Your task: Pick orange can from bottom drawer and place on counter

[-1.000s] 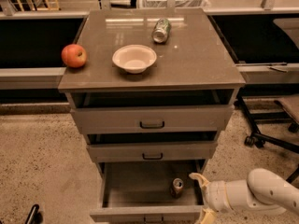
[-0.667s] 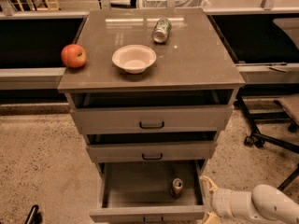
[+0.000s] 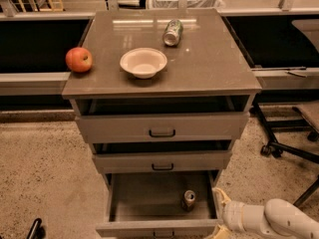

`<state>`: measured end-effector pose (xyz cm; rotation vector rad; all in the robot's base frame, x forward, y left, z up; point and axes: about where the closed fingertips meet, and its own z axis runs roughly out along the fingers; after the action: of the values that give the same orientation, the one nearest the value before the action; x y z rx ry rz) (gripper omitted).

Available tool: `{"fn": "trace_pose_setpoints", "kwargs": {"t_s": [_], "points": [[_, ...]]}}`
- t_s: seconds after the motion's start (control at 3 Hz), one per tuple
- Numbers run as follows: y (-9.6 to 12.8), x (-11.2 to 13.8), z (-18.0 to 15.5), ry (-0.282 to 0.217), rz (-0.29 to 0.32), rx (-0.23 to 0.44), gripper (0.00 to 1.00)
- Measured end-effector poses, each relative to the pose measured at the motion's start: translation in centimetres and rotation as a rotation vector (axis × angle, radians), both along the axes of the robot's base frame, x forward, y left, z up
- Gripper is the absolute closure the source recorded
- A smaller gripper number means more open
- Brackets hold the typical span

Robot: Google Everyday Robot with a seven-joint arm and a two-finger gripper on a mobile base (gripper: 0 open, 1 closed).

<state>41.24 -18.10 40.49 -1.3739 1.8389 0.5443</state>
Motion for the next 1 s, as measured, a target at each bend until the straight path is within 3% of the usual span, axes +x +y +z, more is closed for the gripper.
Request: {"fn": "trace_pose_setpoints", "kwargs": {"t_s": [0.33, 0.67, 1.0], "points": [[1.4, 1.9, -5.8, -0.03, -0.006, 0.013, 0.0], [1.9, 2.4, -6.5, -0.028, 0.004, 0.006, 0.0], [3.5, 5.3, -9.4, -0.051, 0.04, 0.006, 0.0]]}}
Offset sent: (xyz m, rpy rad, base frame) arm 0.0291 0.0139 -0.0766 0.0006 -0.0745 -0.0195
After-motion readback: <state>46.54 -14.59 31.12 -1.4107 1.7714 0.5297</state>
